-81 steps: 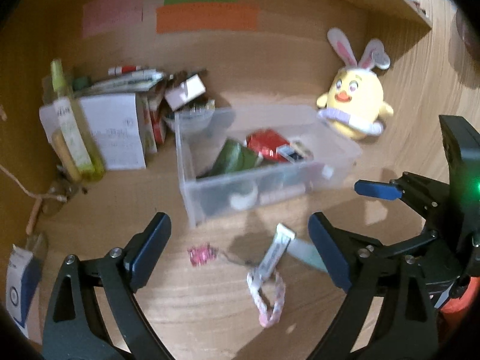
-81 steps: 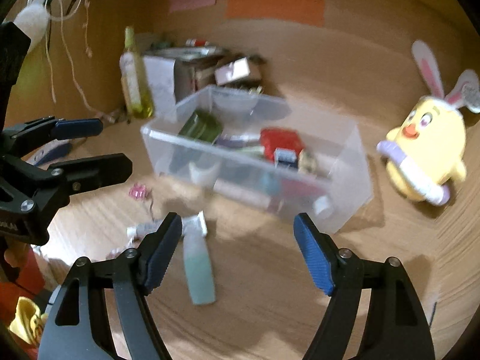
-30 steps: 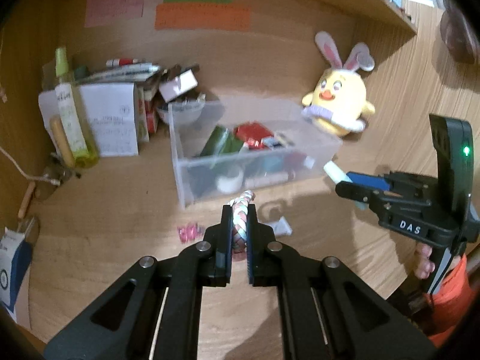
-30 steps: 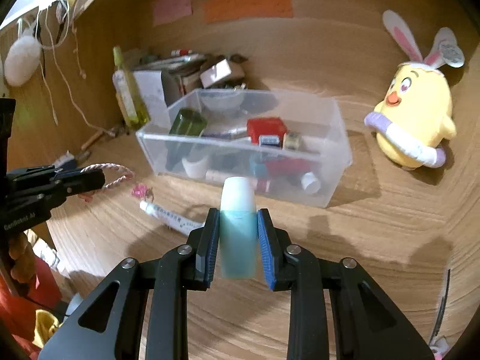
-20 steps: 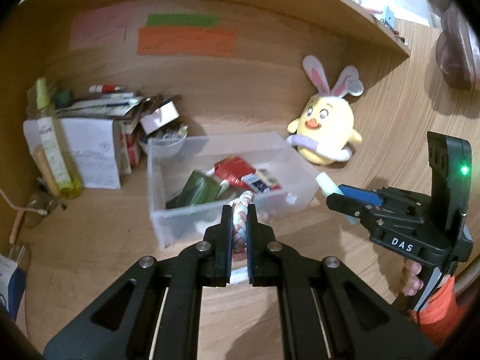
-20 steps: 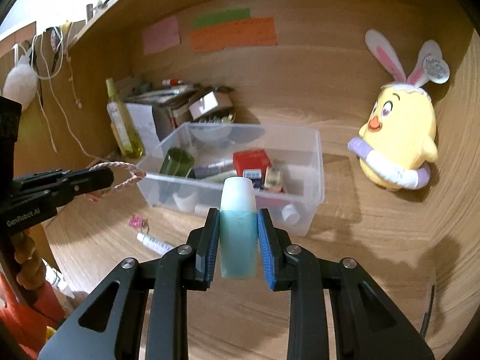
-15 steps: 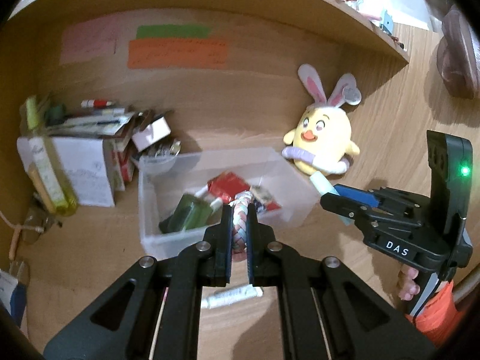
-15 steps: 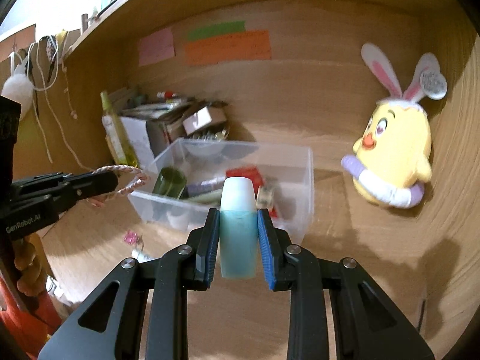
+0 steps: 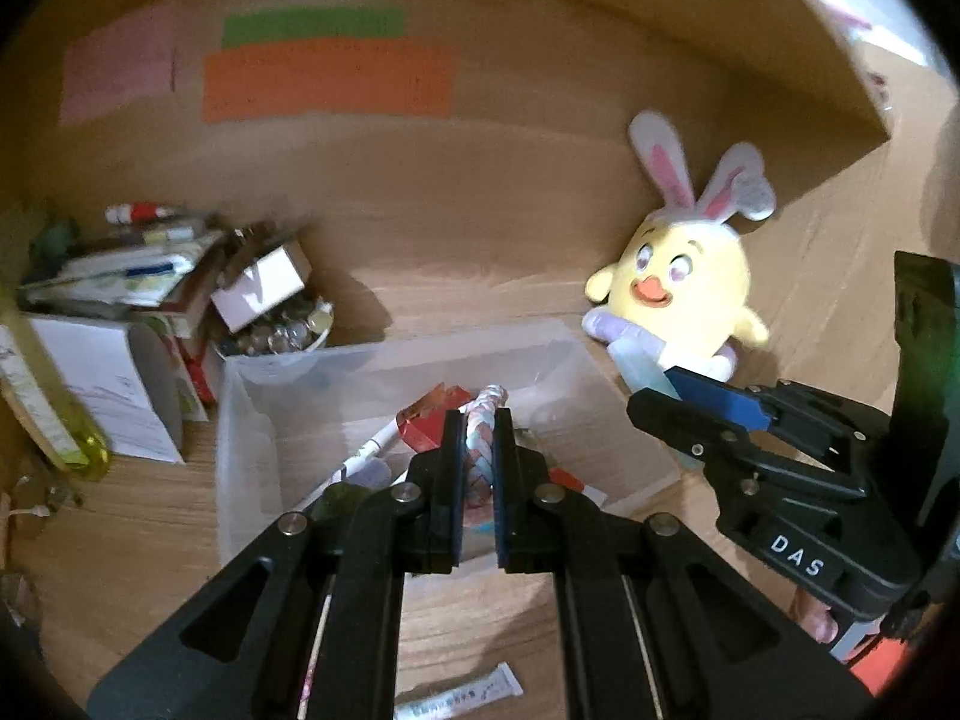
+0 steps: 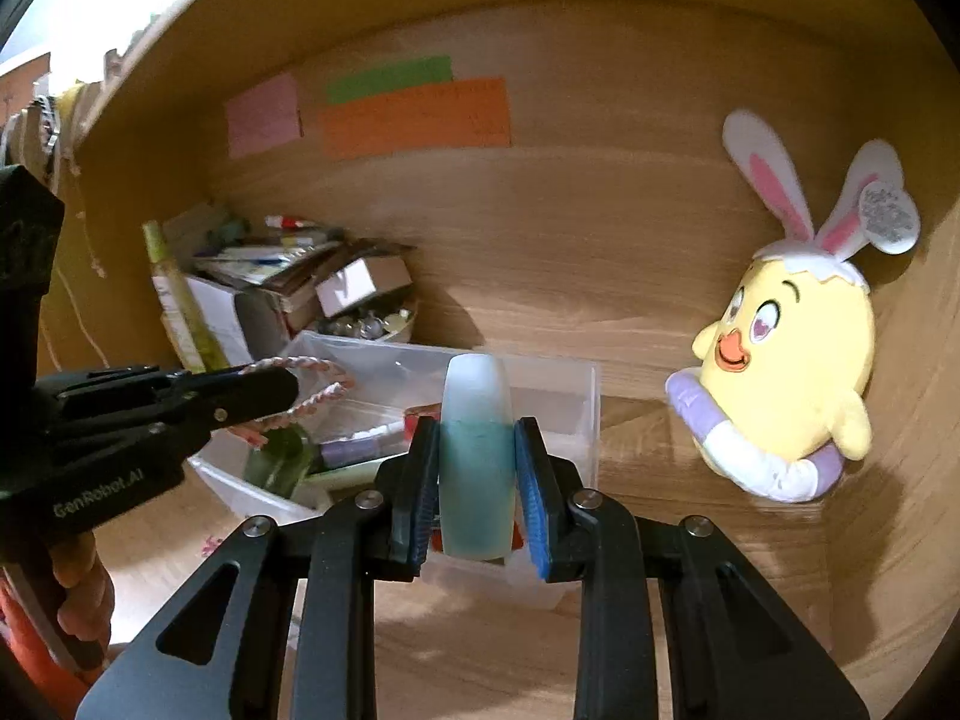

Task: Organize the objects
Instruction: 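Lower the teal bottle and rope keychain into the clear box and release, then withdraw both tools from the box toward the last items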

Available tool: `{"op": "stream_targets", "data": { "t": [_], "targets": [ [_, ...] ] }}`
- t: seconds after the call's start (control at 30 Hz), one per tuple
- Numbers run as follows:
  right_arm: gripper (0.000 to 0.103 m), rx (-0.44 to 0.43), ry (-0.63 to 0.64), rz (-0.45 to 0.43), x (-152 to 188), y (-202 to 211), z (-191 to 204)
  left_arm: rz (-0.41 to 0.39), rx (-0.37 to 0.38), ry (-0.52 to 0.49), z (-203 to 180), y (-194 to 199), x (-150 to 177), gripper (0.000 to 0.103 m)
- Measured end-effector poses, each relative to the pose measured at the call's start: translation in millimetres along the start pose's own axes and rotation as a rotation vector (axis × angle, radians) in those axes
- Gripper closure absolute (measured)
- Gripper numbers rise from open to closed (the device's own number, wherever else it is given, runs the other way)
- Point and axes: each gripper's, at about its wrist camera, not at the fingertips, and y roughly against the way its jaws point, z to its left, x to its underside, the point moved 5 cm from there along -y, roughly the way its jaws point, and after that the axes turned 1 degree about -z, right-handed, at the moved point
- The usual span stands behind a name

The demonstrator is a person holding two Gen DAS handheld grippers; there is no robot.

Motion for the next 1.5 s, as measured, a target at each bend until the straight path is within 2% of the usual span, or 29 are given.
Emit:
{"op": "stream_targets", "data": {
  "t": [0.37,0.57,0.67,0.87,1.07,1.13,1.33,1.5],
  "targets": [
    [0.080,0.031,0.019,0.140,21.6,-59.2,-5.1,0.098,-0.024,-0.040,-1.2,-52.7,13.4,0.097],
    [0.080,0.055,0.048,0.161,29.1,-68.9,-3.0,0.117,-0.016,-0.034,1.1,-62.7,18.0,0.096],
    [0.080,0.060,0.060,0.169,30.9,-72.8,-1.5,0.118,-0.004,-0.028,1.7,-59.6,17.7,0.092],
    [0.079,0.064,0.069,0.171,30.9,-69.5,-0.7,0.069,-0.008,-0.036,-2.0,-40.1,11.7,0.069],
    [0.063,0.053,0.052,0.136,21.2,-52.5,-0.1,-0.007,-0.021,-0.047,-5.4,-7.1,2.9,0.045],
    [0.054,0.047,0.051,0.116,17.8,-43.1,0.9,-0.034,-0.019,-0.046,-5.8,6.3,0.7,0.035],
    [0.035,0.047,0.078,0.050,12.4,-12.1,11.4,-0.097,-0.040,-0.054,-2.9,40.5,2.3,0.018],
    [0.025,0.027,0.079,0.009,15.2,13.0,20.4,-0.129,-0.070,-0.057,4.6,65.0,11.2,0.010]
  ]
}}
